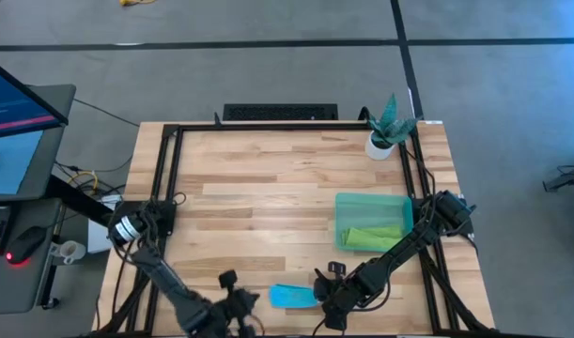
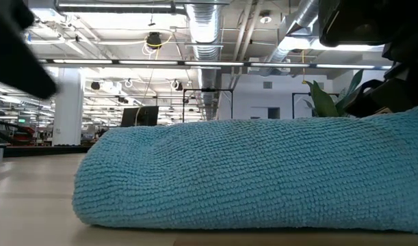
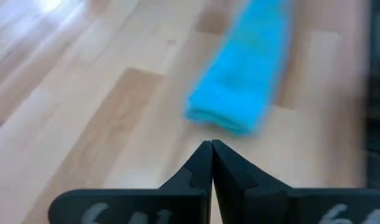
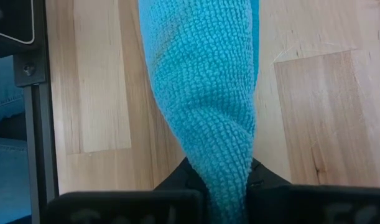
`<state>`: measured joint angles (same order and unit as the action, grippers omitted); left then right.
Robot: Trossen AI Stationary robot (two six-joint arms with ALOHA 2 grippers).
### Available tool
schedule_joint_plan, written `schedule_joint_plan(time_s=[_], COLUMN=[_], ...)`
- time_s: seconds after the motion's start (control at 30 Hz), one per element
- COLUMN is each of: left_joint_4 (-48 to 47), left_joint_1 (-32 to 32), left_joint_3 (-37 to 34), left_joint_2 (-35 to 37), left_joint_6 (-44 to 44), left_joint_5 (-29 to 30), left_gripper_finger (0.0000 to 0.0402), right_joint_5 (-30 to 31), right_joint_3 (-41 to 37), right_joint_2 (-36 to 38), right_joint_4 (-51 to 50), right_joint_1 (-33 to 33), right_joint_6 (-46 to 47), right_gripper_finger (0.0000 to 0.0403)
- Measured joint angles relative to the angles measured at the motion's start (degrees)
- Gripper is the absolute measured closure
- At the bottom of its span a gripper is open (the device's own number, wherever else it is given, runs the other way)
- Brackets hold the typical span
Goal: Roll microfiber towels into tight, uniform cylinder then place into a basket
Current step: Put the blue towel into the green bin
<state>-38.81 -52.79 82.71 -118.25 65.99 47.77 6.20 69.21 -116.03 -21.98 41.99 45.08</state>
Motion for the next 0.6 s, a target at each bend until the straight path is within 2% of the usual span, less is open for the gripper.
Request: schedule_joint_plan(time_s=[0.07,0.13,0.33,0.43,0.6], left_joint_4=[1.91,5.86,20.67,30.8,45.33], left_joint_1=[1.18,1.95,4.02,6.43,11.71], left_joint_3=[-3.03,-5.08,-9.37,-12.3,-14.65], left_joint_2=[1.18,2.96,8.89,11.32,11.47], left_joint_6=[1.6,-1.06,-21.55,-29.96,-41.83], left_joint_5=[0.07,0.06,-0.99,-6.5,-22.9], left_gripper_finger=[0.0401,0.0401,0.0401,0.0401,0.0401], right_joint_5=[-0.38,-0.49,-1.12,-1.11,-0.97], right_joint_3=[0.0,0.0,0.0,0.0,0.0], right_joint_2=[0.02,0.04,0.06,0.04,0.04], right_joint_4=[-0.04,-0.02,-0.01,0.02,0.04], right_joint_1=[-0.16,-0.4,-1.05,-1.09,-1.06], right_joint_6=[-0.02,-0.11,-0.29,-0.33,-0.33], right_gripper_finger=[0.0363,0.0363,0.0363,0.0363,0.0363])
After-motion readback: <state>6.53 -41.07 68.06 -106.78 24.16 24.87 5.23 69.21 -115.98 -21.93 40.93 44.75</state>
